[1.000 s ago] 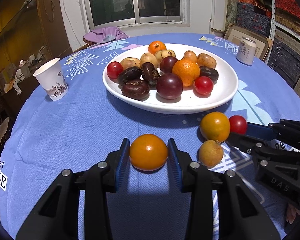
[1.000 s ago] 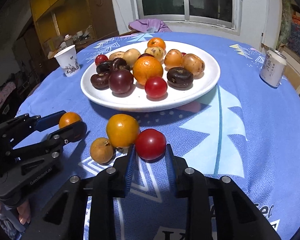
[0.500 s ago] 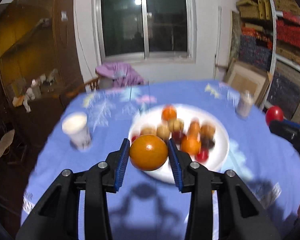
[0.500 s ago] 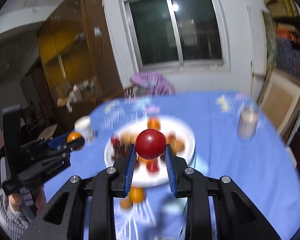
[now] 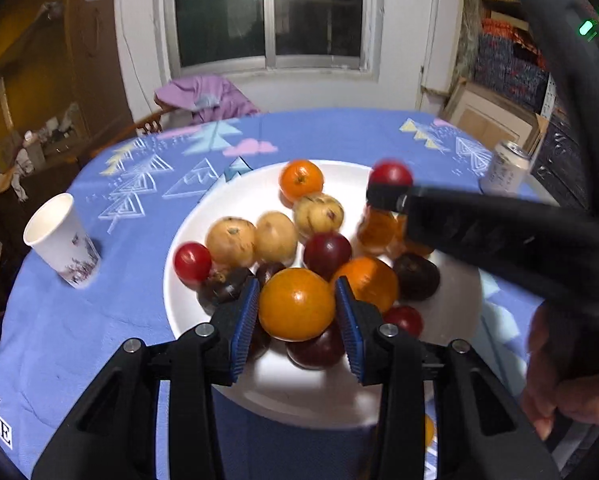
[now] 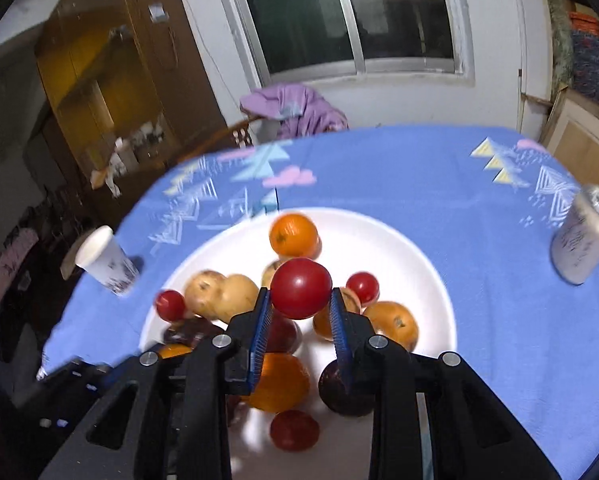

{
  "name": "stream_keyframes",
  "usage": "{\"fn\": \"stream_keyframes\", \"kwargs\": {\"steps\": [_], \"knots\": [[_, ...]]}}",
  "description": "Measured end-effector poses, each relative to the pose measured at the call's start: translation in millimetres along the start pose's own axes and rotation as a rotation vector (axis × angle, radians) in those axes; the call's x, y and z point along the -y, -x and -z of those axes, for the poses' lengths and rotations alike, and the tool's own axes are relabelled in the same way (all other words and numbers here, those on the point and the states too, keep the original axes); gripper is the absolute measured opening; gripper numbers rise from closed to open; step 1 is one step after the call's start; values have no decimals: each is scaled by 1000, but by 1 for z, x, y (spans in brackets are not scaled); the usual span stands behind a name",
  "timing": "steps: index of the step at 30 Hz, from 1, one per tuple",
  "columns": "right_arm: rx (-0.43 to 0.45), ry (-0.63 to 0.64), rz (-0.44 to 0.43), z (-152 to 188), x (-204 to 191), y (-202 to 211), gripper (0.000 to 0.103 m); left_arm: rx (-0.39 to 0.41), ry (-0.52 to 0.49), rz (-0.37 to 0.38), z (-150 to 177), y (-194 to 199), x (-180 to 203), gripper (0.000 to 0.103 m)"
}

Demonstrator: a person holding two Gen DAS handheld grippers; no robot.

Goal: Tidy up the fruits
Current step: 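Carry both tomatoes onto the white plate and release them, then move both open grippers back toward the last two loose fruits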

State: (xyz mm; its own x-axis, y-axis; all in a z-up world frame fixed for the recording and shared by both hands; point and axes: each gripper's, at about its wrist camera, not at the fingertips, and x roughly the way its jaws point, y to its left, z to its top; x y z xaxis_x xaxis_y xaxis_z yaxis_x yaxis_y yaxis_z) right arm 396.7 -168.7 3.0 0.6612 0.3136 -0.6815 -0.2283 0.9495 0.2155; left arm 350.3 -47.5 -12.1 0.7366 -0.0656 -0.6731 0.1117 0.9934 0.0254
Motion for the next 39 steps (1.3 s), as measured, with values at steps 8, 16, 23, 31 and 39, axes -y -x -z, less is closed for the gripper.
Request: {"fn": "stream_keyframes", "kwargs": {"steps": [8, 16, 23, 31, 39], "knots": [[-41, 50, 7, 10, -14, -17, 32, -4, -5, -5, 6, -7, -5, 39], [-16, 48, 16, 6, -13, -10, 44, -16, 13, -6, 9, -9, -8, 67], [141, -33, -20, -6, -5, 62, 55, 49, 12, -18, 8, 22, -12, 78], [346, -78, 5, 76, 17, 163, 79, 129, 48, 9, 48, 86, -22, 86], [230, -266, 21, 128, 65, 148, 79, 71, -177, 52, 106, 86, 32, 86]]}}
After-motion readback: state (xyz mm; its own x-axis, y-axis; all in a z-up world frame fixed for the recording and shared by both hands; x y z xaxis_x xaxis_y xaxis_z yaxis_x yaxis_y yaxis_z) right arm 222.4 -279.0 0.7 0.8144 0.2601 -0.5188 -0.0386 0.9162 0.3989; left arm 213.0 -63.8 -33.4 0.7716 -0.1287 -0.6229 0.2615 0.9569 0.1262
